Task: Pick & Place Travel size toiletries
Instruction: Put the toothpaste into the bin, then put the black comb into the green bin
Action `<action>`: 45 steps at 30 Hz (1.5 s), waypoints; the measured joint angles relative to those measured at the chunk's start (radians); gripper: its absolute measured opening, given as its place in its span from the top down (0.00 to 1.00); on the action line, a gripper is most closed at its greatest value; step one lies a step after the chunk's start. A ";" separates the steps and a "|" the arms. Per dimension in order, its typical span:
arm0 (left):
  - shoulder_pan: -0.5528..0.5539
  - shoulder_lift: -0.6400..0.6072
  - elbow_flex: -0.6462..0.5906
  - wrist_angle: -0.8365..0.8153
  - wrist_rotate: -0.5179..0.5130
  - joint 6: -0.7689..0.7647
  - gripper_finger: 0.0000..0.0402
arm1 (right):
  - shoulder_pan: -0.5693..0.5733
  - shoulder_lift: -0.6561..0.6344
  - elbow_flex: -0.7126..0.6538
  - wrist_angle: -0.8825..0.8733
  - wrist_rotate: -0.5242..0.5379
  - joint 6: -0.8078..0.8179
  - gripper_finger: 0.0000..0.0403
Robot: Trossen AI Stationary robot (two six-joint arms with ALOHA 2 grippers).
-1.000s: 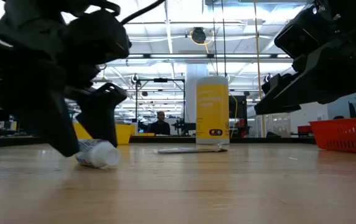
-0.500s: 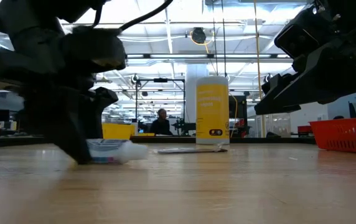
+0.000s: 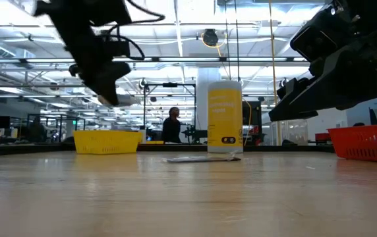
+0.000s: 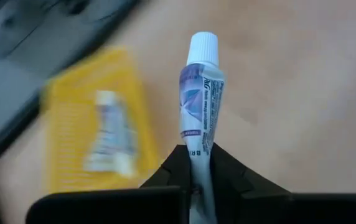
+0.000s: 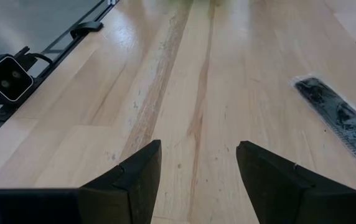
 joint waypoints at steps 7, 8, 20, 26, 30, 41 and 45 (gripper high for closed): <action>0.476 -0.043 0.000 0.011 0.254 0.101 0.90 | 0.000 0.000 0.000 0.008 0.000 -0.004 0.50; 0.527 -0.029 0.000 0.013 0.290 0.114 0.91 | 0.000 0.000 0.000 0.007 0.000 -0.004 0.50; 0.739 0.103 0.000 0.112 0.463 0.290 0.80 | 0.000 0.000 0.000 -0.001 0.000 -0.004 0.50; 0.769 0.096 0.000 0.133 0.518 0.293 0.54 | 0.000 0.000 0.000 -0.001 -0.002 -0.002 0.50; 0.773 0.044 0.000 0.132 0.626 0.294 0.42 | 0.000 0.000 0.000 -0.001 -0.003 -0.001 0.50; 0.314 -0.153 0.002 0.172 0.748 0.404 0.53 | 0.000 0.000 0.000 -0.002 -0.004 0.004 0.50; 0.040 -0.121 0.001 0.275 0.640 0.388 0.58 | 0.000 0.000 0.000 -0.003 -0.004 0.004 0.50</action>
